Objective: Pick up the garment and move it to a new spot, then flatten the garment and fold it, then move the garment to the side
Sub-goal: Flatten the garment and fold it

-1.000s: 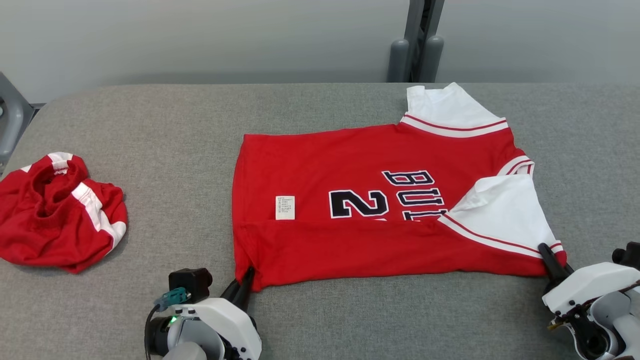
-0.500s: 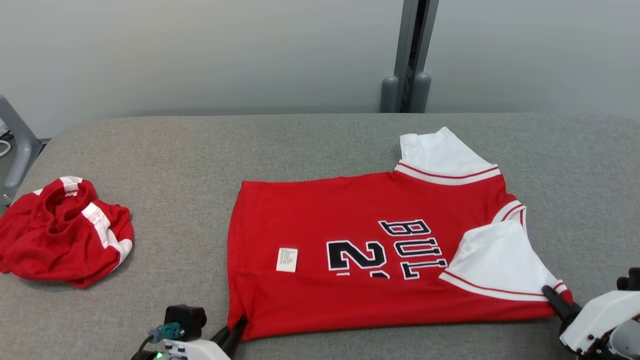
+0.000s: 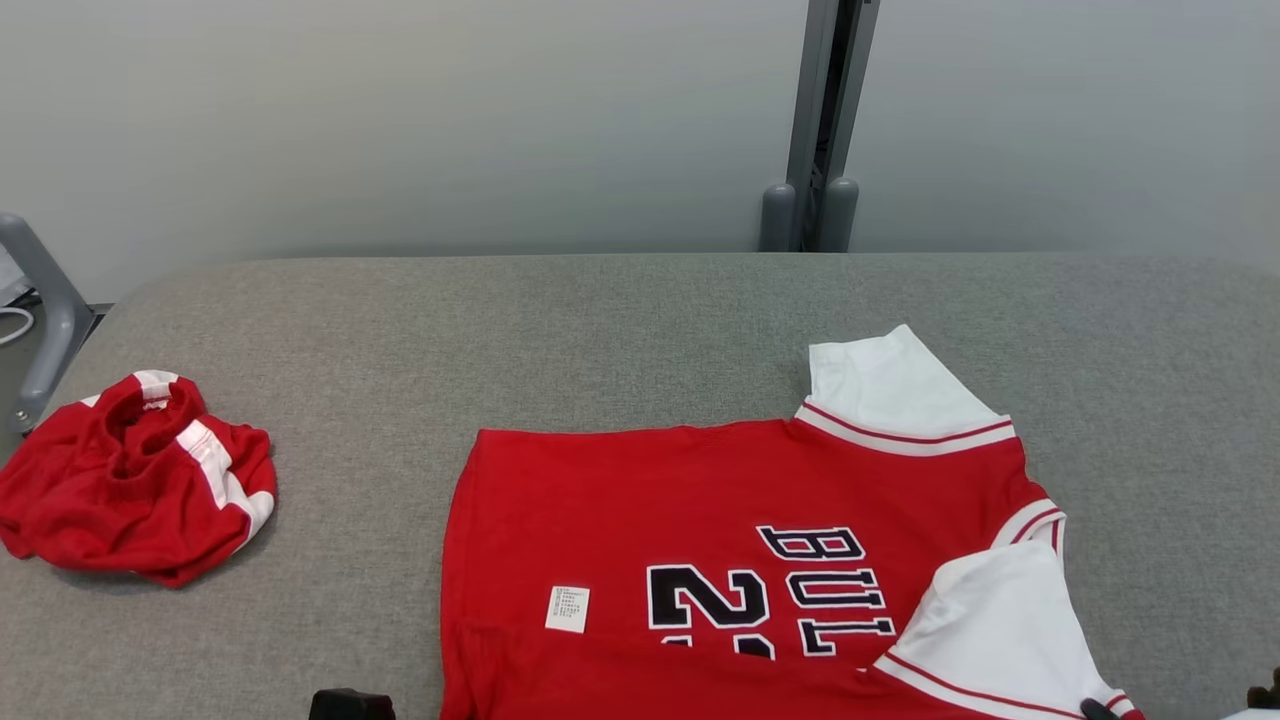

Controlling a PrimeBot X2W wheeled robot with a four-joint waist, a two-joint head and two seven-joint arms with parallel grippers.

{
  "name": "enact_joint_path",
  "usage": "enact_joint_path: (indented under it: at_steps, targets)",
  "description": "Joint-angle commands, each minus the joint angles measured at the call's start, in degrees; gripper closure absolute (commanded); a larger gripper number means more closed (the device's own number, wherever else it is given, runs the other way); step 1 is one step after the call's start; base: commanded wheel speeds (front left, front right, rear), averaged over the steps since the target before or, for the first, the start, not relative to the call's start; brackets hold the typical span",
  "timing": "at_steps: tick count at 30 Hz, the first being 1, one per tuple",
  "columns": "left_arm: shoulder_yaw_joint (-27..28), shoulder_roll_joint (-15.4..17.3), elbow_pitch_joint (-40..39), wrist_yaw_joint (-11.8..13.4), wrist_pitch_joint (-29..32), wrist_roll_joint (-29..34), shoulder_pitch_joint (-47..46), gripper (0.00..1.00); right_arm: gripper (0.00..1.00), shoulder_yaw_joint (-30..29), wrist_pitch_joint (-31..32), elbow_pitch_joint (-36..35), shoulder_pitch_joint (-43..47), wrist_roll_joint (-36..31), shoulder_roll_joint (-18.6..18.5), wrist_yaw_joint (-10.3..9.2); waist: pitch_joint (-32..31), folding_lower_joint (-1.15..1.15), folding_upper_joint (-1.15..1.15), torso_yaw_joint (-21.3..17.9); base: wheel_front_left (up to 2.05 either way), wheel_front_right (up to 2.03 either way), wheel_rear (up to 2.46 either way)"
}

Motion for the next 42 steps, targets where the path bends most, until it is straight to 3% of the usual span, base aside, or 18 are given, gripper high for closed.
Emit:
enact_joint_path:
  at_steps: [1,4,5,6,7,8,9,14,20,26,33,42]
  targets:
    - [0.1,0.5,-0.4,0.5,0.4,-0.5,0.7,1.0,1.0,-0.9,0.7,-0.6,1.3,-0.3,-0.1,-0.01,0.0,0.0,0.0,-0.1,0.0,0.0,0.0]
    - [0.1,0.9,-1.5,0.9,0.7,-0.6,1.4,1.0,1.0,-3.0,2.5,-2.7,3.4,-1.0,0.4,-0.01,0.0,0.0,0.0,-0.3,0.0,0.0,0.0]
    - [0.2,0.9,-1.7,1.2,1.4,-1.3,2.0,1.0,0.65,-5.1,3.1,-3.2,4.2,-2.1,0.8,-0.01,-0.1,0.0,0.0,-0.4,0.0,0.0,0.0]
    - [0.2,1.0,-2.0,1.2,1.6,-1.3,2.0,0.98,0.0,-6.3,3.0,-3.2,4.3,-2.7,1.2,-0.01,-0.1,0.0,0.0,-0.5,0.0,0.0,0.0]
    - [0.3,1.2,-2.3,1.7,1.9,-1.5,2.1,0.56,0.0,-8.4,3.6,-2.9,4.1,-3.9,2.6,0.0,-0.2,0.0,0.0,-0.6,0.0,0.0,0.0]
    - [0.3,1.1,-2.3,1.7,2.4,-1.8,2.3,0.2,0.0,-9.1,4.0,-3.3,3.8,-4.5,3.2,0.02,-0.2,0.0,0.0,-0.6,0.0,0.0,0.0]
    - [0.2,1.3,-2.7,1.9,2.2,-1.5,2.2,0.0,0.0,-10.1,4.4,-3.8,3.5,-5.0,3.8,0.01,-0.2,0.0,0.0,-0.6,0.0,0.0,0.0]
    - [1.3,2.1,-3.7,2.9,1.9,-1.5,1.6,0.0,0.0,-14.8,4.8,-6.5,2.4,-8.3,5.8,0.01,0.0,0.0,0.0,-0.2,0.0,0.0,0.0]
    - [6.0,2.8,-5.8,5.5,-3.5,-1.4,-0.8,0.0,0.0,-18.7,-0.5,-13.4,-0.5,-14.1,6.7,0.02,0.6,0.0,0.0,0.1,0.0,0.0,0.0]
    - [10.1,-0.2,-7.7,4.9,-12.2,-2.7,-4.4,0.0,0.0,-15.0,-10.5,-21.7,-3.6,-20.2,5.2,0.01,1.8,0.0,0.0,0.1,0.0,0.0,0.0]
    - [12.2,-4.5,-6.0,4.2,-17.4,-1.0,-7.6,0.0,0.0,-8.7,-23.1,-23.8,-5.6,-24.3,3.9,0.01,3.3,0.0,0.0,-0.6,0.0,0.0,0.0]
    - [20.4,-10.7,-4.4,3.1,-18.2,13.2,-9.7,0.0,0.0,-1.8,-29.4,-19.7,-7.5,-27.6,6.3,0.01,6.6,0.0,0.0,-2.7,0.0,0.0,0.0]
